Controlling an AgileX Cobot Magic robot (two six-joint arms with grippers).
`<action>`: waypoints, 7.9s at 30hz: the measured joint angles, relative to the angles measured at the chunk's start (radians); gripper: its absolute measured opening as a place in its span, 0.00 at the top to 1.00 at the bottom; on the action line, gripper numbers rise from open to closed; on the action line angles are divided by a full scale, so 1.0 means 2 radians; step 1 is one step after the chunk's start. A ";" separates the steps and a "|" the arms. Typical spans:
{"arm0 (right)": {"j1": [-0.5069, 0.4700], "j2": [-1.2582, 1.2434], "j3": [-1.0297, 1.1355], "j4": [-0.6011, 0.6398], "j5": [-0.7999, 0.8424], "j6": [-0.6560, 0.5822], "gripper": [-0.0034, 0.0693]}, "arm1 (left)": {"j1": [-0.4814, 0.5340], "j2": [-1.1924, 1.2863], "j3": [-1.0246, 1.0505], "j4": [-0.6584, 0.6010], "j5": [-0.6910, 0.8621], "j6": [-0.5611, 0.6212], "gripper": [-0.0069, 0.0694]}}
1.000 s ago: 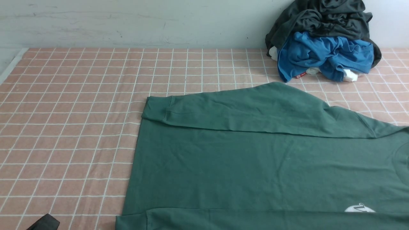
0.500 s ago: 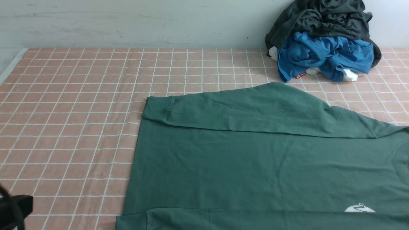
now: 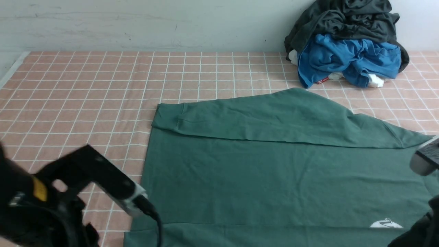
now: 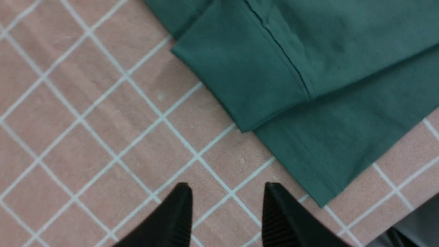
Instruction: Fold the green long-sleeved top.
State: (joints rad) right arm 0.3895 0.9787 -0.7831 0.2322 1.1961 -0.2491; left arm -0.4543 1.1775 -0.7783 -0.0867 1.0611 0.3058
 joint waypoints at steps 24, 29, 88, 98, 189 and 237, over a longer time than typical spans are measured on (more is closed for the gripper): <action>0.003 0.000 -0.001 -0.009 -0.031 -0.007 0.97 | -0.059 0.335 -0.156 0.013 -0.057 -0.005 0.50; 0.003 0.000 -0.001 -0.010 -0.034 -0.007 0.97 | -0.059 0.335 -0.156 -0.002 -0.044 -0.001 0.84; 0.003 -0.083 -0.001 -0.023 0.016 0.004 0.97 | -0.141 0.210 -0.197 0.030 0.074 0.019 0.30; 0.003 -0.132 -0.001 -0.021 0.025 0.004 0.97 | -0.233 0.187 0.040 0.017 -0.031 0.048 0.30; 0.003 -0.132 -0.001 -0.085 -0.009 0.028 0.97 | 0.027 0.529 -0.654 0.052 0.074 0.006 0.88; 0.053 -0.206 -0.001 -0.123 0.014 0.043 0.79 | -0.141 0.232 -0.223 0.022 0.073 0.003 0.30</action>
State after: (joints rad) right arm 0.4951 0.5662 -0.7859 -0.0146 1.2237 -0.1635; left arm -0.7372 1.6413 -1.2246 -0.0423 1.2071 0.3109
